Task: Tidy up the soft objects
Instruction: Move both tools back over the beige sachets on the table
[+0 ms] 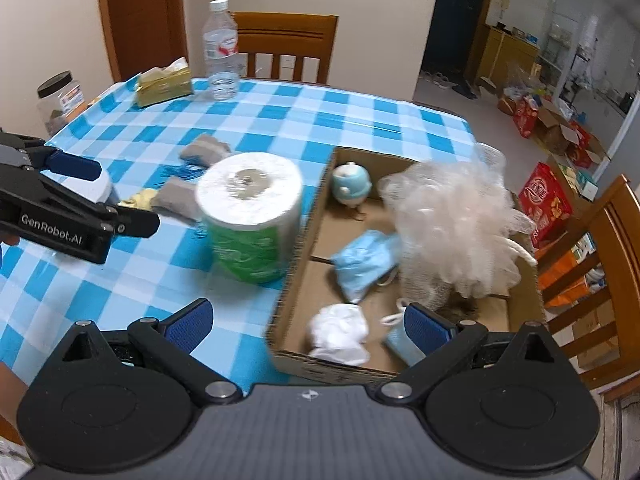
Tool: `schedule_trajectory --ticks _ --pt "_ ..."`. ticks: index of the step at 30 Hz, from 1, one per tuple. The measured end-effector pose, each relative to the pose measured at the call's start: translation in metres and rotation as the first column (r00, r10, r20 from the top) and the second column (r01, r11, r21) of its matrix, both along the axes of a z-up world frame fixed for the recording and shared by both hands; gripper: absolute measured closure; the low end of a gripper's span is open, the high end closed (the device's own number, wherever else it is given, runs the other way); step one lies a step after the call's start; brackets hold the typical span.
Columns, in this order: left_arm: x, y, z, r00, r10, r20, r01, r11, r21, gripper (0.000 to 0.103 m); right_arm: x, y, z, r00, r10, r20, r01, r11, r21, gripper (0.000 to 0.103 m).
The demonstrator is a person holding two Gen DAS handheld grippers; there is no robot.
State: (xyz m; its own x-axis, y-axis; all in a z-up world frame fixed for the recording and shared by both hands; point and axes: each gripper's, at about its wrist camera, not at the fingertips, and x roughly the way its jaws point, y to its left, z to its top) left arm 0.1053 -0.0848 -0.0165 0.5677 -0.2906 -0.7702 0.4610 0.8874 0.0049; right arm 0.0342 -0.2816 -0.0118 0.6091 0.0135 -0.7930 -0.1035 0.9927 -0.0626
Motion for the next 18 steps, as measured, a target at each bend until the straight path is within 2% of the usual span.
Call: schedule_trajectory --ticks 12,18 --pt "0.002 0.065 0.003 1.0 0.005 0.024 -0.007 0.999 0.047 0.003 0.007 0.076 -0.009 0.999 0.041 -0.022 -0.041 0.999 0.006 0.0" --pt "0.009 0.09 0.0 1.0 -0.011 0.006 0.01 0.998 0.058 0.003 0.016 0.11 -0.022 0.997 0.048 -0.054 -0.047 0.999 0.02 0.0"
